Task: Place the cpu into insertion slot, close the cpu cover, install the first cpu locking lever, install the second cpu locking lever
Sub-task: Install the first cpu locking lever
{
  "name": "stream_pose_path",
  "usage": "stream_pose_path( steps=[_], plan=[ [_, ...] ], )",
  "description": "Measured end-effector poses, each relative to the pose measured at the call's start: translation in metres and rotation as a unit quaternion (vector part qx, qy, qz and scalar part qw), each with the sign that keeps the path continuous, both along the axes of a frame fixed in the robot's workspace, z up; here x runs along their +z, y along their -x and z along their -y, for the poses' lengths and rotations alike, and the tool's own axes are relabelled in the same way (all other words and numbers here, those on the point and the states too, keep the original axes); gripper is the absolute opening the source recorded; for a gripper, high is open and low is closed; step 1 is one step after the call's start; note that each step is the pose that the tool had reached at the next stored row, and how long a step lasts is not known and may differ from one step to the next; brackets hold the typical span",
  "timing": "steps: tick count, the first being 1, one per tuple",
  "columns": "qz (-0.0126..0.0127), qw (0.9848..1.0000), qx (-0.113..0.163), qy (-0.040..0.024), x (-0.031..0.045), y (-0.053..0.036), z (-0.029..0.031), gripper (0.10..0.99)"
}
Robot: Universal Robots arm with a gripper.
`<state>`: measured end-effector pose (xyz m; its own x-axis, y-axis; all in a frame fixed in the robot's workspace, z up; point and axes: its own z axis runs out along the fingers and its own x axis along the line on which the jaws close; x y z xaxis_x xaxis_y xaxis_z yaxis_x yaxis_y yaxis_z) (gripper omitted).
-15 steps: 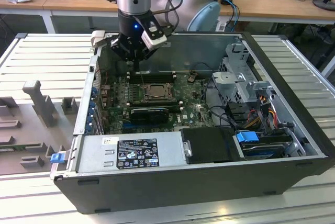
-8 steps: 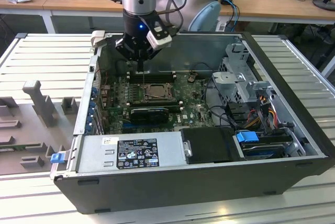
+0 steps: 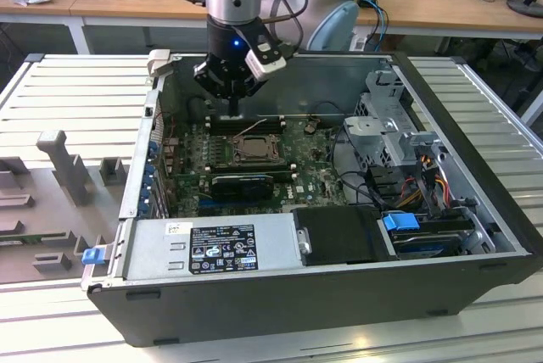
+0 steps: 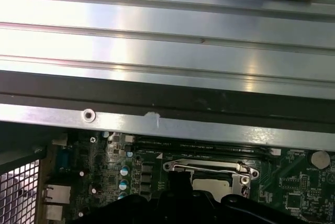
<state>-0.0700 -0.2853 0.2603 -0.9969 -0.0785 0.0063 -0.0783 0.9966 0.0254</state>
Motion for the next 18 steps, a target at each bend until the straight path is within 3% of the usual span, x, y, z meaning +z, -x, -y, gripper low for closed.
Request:
stream_pose_path(
  steps=[18],
  plan=[
    [0.0, 1.0, 0.0, -0.0001, -0.0016, -0.0243, 0.0, 0.106]
  ],
)
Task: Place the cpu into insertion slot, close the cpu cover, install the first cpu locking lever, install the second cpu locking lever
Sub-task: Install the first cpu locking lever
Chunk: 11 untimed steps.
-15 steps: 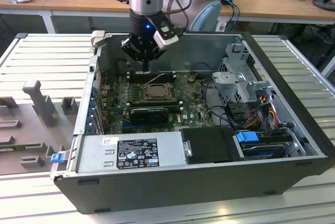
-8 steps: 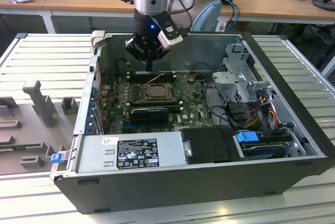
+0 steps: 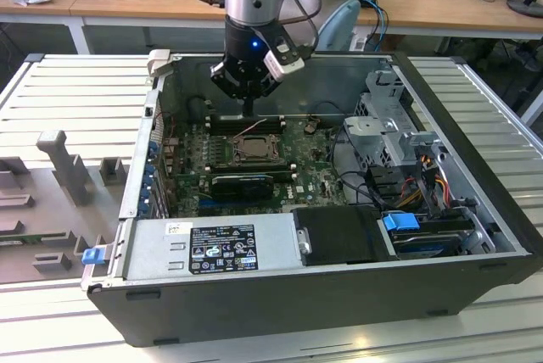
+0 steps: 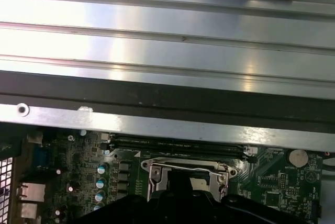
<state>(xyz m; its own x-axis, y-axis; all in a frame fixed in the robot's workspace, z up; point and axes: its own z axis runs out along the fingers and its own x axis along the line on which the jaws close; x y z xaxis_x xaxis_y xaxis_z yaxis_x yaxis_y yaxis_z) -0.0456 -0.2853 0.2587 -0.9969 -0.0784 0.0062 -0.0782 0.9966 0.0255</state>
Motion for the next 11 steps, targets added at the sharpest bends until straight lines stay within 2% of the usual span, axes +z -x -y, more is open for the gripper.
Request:
stream_pose_path(
  steps=[1, 2, 4, 6, 7, 11],
  plan=[
    [0.0, 1.0, 0.0, -0.0008, -0.0008, -0.0014, 0.0, 0.106],
    [-0.0001, 1.0, 0.0, -0.0044, -0.001, -0.0019, 0.0001, 0.106],
    [0.0, 0.9999, 0.0, -0.0141, -0.0019, -0.0026, 0.0, 0.106],
    [0.0, 0.9999, 0.0, -0.0161, -0.0055, -0.0033, 0.0, 0.106],
    [0.0, 0.9999, 0.0, -0.0166, -0.0098, -0.0042, 0.0, 0.106],
    [0.0, 0.9999, -0.001, -0.0167, -0.018, -0.0052, 0.0, 0.106]
  ],
)
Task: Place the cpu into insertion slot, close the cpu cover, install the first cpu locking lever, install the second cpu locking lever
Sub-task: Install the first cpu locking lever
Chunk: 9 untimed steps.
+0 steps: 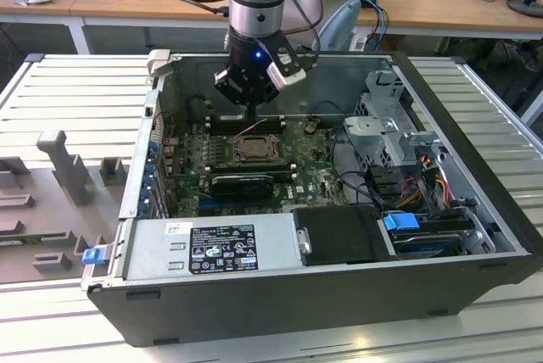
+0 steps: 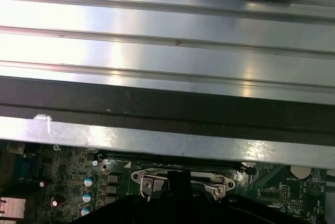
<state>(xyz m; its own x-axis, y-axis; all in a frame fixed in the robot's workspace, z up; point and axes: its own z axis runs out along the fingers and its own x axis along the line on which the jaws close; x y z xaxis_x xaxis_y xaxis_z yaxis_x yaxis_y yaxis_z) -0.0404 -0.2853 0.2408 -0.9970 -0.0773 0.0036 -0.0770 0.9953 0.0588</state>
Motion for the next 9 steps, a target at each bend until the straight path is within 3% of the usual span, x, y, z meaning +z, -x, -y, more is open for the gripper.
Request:
stream_pose_path(
  steps=[9],
  plan=[
    [0.0, 1.0, 0.0, -0.0003, -0.012, -0.0095, -0.0041, 0.106]
  ],
)
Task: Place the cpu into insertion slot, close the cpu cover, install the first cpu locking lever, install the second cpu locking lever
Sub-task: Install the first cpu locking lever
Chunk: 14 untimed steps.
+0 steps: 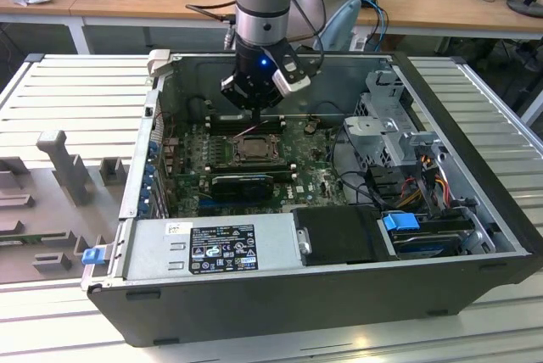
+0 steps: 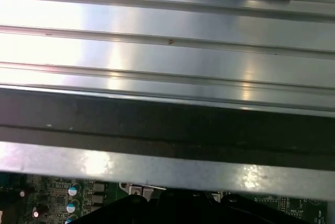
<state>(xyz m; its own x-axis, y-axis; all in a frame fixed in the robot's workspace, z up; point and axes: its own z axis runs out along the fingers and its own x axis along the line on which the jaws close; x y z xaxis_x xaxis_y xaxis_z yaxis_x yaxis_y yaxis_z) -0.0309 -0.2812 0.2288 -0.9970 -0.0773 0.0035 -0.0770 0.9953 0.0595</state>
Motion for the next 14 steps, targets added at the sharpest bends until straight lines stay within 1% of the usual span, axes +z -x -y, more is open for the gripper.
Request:
stream_pose_path(
  steps=[8, 11, 13, 14],
  plan=[
    [0.0, 1.0, 0.0, 0.0005, -0.0068, -0.0077, 0.0, 0.106],
    [0.0, 1.0, 0.0, 0.0005, -0.0107, -0.0094, -0.0004, 0.106],
    [0.0, 1.0, 0.0, 0.0005, -0.0159, -0.0109, -0.0012, 0.106],
    [0.0, 1.0, 0.0, 0.0007, -0.017, -0.011, -0.0013, 0.106]
  ],
)
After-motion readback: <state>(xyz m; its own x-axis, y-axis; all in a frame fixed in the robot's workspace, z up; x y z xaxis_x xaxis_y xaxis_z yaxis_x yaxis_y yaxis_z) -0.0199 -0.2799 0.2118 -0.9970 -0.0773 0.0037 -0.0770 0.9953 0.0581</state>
